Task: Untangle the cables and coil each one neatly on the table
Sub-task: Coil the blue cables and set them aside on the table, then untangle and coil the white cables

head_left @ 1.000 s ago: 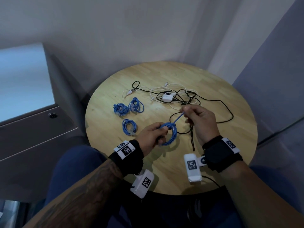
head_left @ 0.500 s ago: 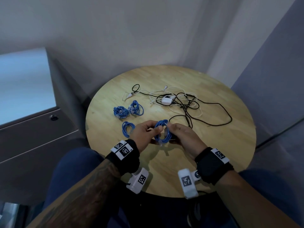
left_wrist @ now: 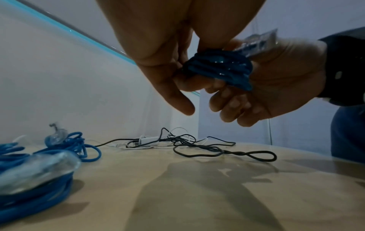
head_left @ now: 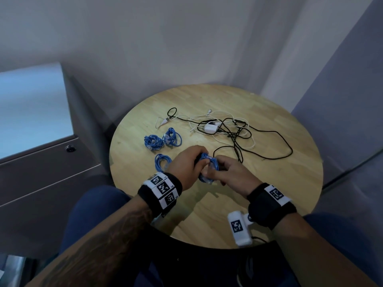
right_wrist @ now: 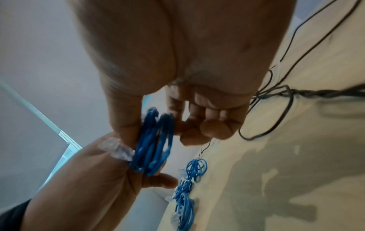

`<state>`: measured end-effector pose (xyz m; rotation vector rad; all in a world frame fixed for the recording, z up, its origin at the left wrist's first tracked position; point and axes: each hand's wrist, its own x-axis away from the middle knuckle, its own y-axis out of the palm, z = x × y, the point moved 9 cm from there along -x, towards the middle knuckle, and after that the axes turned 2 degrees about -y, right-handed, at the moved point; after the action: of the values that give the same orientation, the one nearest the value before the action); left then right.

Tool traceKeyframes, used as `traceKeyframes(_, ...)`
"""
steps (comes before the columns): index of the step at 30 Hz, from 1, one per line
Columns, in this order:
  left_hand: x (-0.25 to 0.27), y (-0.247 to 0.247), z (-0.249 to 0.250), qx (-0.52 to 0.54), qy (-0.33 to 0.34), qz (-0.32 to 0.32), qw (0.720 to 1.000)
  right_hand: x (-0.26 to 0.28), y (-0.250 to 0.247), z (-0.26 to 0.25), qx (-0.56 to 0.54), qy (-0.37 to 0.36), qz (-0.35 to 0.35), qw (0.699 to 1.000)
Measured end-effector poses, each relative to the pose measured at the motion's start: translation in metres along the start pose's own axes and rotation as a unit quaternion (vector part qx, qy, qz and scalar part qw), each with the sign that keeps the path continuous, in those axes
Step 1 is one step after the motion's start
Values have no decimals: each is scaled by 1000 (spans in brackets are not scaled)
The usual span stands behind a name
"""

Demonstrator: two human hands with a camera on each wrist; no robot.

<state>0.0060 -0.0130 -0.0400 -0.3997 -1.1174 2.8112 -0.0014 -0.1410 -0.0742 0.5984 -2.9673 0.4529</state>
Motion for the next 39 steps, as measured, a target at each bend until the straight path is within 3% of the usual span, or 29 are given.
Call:
traceKeyframes(4, -8, -3, -8, -14, -32, -8, 999, 1, -22, -13, 3, -53, 127, 991)
traceKeyframes(8, -18, -4, -17, 83, -92, -64, 990, -3, -29, -17, 28, -66, 156, 985)
traceKeyframes(12, -39, -5, -23, 180, -119, -95, 972, -14, -42, -19, -22, -48, 177, 983)
traceKeyframes(15, -61, -12, -29, 129, -109, -66, 983, -28, -36, -14, -26, -14, 119, 992)
traceKeyframes(19, -87, -1, -62, -4, -151, -113, 982, -53, -56, 2, 142, -7, 74, 987)
traceKeyframes(23, -93, 21, -78, -240, -146, -213, 936, -79, -115, 21, 282, 8, 172, 944)
traceKeyframes(26, -93, 34, -85, -323, -144, -259, 899, -95, -160, 42, 324, 56, 238, 914)
traceKeyframes(29, -101, 27, -85, -279, -148, -188, 930, -108, -178, 76, 302, 130, 222, 918)
traceKeyframes(33, -124, 14, -54, -164, -106, -94, 976, -111, -188, 78, 208, 106, 266, 935)
traceKeyframes(35, -140, 19, -40, -124, -105, -98, 982, -116, -181, 76, 191, 108, 224, 950)
traceKeyframes(37, -157, 31, -30, -75, -109, -117, 984, -127, -177, 70, 239, 92, 189, 948)
traceKeyframes(39, -171, 42, -21, -49, -107, -125, 985, -131, -178, 49, 262, 29, 209, 942)
